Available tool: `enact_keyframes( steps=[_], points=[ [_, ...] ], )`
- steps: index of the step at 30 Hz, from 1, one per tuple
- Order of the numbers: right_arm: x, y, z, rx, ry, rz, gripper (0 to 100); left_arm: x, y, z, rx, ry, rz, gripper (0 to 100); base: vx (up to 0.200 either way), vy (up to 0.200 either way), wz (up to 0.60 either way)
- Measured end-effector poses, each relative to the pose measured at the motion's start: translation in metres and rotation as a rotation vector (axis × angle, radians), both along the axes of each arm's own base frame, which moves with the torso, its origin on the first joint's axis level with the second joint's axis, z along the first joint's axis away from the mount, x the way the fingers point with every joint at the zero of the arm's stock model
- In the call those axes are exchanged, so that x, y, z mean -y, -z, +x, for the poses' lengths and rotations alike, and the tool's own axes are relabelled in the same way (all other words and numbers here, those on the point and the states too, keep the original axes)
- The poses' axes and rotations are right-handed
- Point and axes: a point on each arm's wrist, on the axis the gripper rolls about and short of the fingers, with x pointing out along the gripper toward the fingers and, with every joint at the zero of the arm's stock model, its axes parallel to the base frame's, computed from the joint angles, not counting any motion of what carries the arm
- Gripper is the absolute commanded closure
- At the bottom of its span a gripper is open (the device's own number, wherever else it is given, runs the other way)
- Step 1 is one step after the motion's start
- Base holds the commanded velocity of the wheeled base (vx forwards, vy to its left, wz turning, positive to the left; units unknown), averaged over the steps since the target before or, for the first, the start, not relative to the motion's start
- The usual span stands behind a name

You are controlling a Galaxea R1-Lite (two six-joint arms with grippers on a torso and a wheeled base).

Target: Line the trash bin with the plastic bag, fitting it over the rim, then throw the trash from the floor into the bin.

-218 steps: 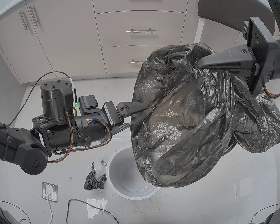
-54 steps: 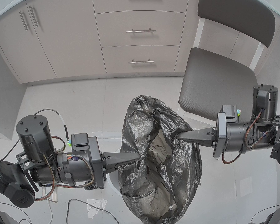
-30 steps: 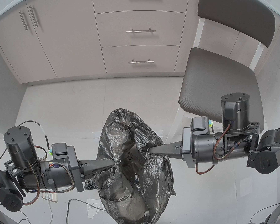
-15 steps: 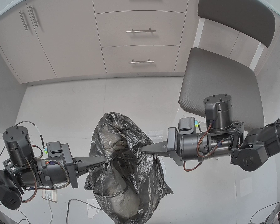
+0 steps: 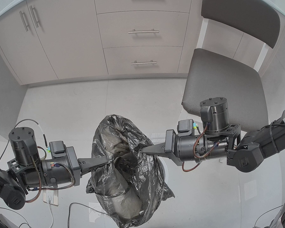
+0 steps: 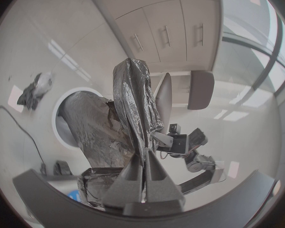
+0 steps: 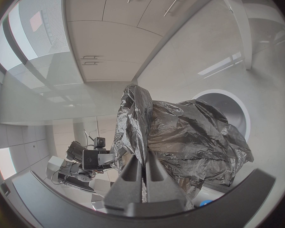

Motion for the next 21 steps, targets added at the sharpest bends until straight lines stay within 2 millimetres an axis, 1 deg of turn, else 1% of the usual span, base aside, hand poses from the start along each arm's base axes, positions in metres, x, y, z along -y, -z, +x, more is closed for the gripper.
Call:
enact_keyframes(
  steps=[5, 11, 14, 21],
  points=[
    [0.002, 0.002, 0.004, 0.029, 0.02, -0.018, 100, 0.006, 0.01, 0.018, 0.135, 0.007, 0.133, 100, 0.0, 0.0, 0.0],
    [0.005, 0.007, 0.012, 0.083, 0.033, -0.052, 100, 0.017, 0.025, 0.045, 0.264, -0.006, 0.284, 100, 0.0, 0.0, 0.0],
    [0.006, 0.012, 0.017, 0.118, 0.061, -0.085, 100, 0.02, 0.032, 0.055, 0.288, -0.003, 0.325, 100, 0.0, 0.0, 0.0],
    [0.01, 0.031, 0.032, 0.15, 0.106, -0.155, 100, 0.021, 0.057, 0.072, 0.261, 0.003, 0.39, 100, 0.0, 0.0, 0.0]
  ],
)
